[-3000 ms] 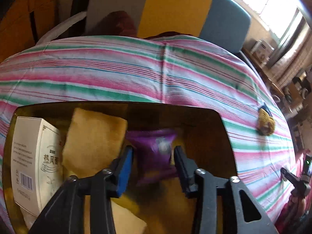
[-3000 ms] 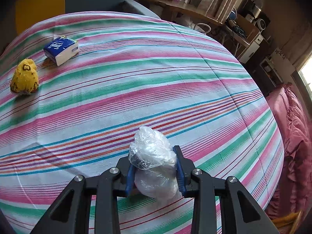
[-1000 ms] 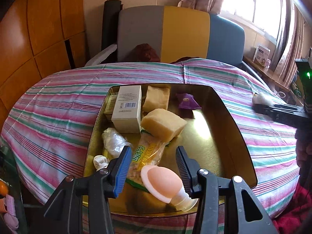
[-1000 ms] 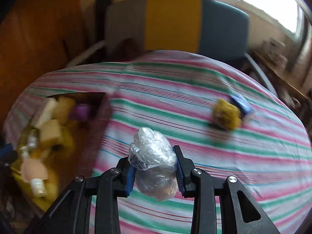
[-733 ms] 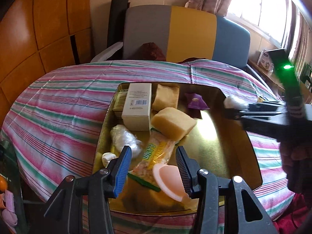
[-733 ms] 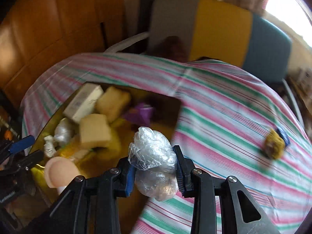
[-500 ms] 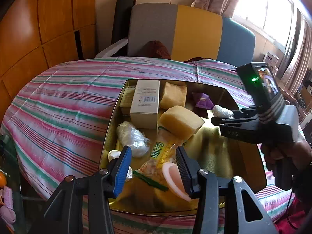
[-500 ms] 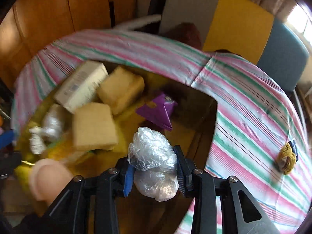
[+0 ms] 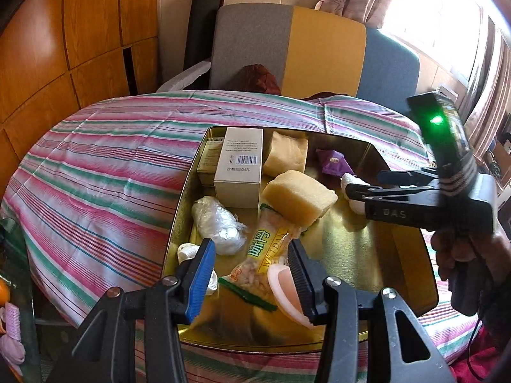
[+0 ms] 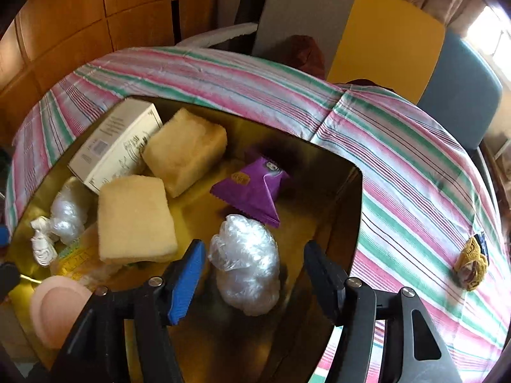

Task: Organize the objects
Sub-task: 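Carry the plastic-wrapped cloth into the tray and open the right tool, then move both tools back from the tray toward the yellow sock and tissue pack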

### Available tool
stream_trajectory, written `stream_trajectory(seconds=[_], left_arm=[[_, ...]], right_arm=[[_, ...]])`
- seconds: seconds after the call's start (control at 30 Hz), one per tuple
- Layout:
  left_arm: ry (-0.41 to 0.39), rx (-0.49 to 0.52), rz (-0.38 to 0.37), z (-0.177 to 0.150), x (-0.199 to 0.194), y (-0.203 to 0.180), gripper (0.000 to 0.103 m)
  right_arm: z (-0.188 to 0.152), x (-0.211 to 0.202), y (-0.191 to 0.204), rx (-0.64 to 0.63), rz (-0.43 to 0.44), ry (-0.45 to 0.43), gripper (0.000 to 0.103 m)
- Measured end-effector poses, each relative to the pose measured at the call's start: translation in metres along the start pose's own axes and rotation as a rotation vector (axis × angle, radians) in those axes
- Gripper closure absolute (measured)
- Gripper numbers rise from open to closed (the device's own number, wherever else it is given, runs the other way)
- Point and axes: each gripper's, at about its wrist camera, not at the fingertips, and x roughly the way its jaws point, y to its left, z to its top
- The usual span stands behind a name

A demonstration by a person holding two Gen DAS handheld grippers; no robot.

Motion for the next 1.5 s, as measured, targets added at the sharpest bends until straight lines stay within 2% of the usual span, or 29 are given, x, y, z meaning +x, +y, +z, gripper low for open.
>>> stream_trajectory(seconds=[0.43, 0.73, 1.03, 1.23, 1.4, 1.5], left_arm=[[-0.011, 0.028, -0.002, -0.003, -0.008, -0.011, 0.056], [-0.017, 0.063, -0.006, -0.003, -0.013, -0.025, 0.056], [-0.014, 0.111, -0.007, -0.001, -0.014, -0.043, 0.056], [-0.008, 0.159, -0.013, 0.001, -0.012, -0.062, 0.056], [-0.001, 0.204, -0.016, 0.002, -0.010, -0.081, 0.056], [0.001, 0.237, -0.023, 0.003, -0.008, -0.096, 0.055]], right_arm=[[-0.027, -0.062, -0.026, 0.137, 0.031, -0.135, 0.026], [-0.060, -0.079, -0.072, 0.202, -0.040, -0.128, 0.023], [-0.097, -0.097, -0.152, 0.300, -0.170, -0.096, 0.022], [-0.124, -0.113, -0.221, 0.433, -0.282, -0.093, 0.021], [-0.163, -0.117, -0.277, 0.599, -0.383, -0.081, 0.019], [-0.195, -0.114, -0.307, 0.761, -0.392, -0.061, 0.019]])
